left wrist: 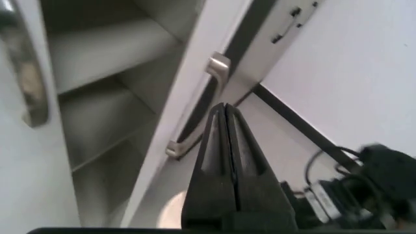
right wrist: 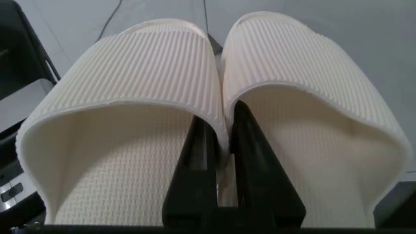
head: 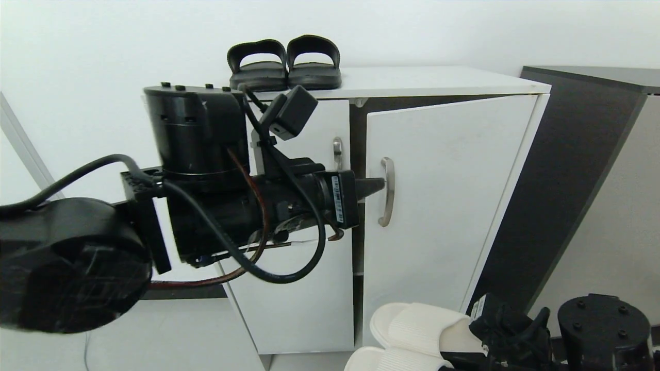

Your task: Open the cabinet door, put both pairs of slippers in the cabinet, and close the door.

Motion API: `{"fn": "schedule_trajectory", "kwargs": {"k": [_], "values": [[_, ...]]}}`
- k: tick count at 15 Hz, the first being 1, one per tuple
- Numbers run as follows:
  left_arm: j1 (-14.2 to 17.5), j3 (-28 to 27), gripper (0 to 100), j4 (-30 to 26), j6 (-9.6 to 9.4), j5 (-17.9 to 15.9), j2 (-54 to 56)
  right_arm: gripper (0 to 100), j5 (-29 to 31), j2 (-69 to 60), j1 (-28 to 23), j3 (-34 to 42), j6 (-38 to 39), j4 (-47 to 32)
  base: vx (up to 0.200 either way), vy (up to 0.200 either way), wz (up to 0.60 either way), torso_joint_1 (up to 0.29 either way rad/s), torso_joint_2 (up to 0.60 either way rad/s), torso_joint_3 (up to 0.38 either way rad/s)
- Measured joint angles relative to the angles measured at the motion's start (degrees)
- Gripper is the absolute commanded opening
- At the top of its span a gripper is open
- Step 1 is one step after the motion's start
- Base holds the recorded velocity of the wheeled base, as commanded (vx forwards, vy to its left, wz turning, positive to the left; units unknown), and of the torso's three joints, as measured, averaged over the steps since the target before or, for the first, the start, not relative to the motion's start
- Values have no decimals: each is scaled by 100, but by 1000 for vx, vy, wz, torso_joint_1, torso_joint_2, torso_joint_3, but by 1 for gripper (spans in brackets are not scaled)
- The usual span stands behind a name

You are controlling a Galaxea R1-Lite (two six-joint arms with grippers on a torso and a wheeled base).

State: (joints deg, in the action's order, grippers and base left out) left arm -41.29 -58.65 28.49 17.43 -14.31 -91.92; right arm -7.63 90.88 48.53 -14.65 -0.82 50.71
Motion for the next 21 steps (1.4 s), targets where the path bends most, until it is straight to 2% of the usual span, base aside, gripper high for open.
{"fn": "schedule_trajectory", "kwargs": {"k": [2,6,9,11,14,18,21], "values": [[-20,284,0,2,2,2,295,0,0,-6,74,60,-5,6,0,0,0,0,0,0],[201,588,0,30,13,-57,525,0,0,-17,155,94,-38,9,0,0,0,0,0,0],[260,492,0,646,20,-57,223,0,6,-23,255,140,-40,63,0,0,0,0,0,0],[299,313,0,967,106,-18,-139,0,-2,-30,329,199,-63,99,0,0,0,0,0,0],[435,-20,0,1020,276,-44,-563,0,-16,-76,435,261,-60,115,0,0,0,0,0,0],[436,-149,0,1046,284,-55,-887,0,-9,-78,638,432,-68,105,0,0,0,0,0,0],[425,-151,0,1078,282,-2,-952,0,-2,-74,703,499,-74,107,-200,0,0,2,1,2]]}}
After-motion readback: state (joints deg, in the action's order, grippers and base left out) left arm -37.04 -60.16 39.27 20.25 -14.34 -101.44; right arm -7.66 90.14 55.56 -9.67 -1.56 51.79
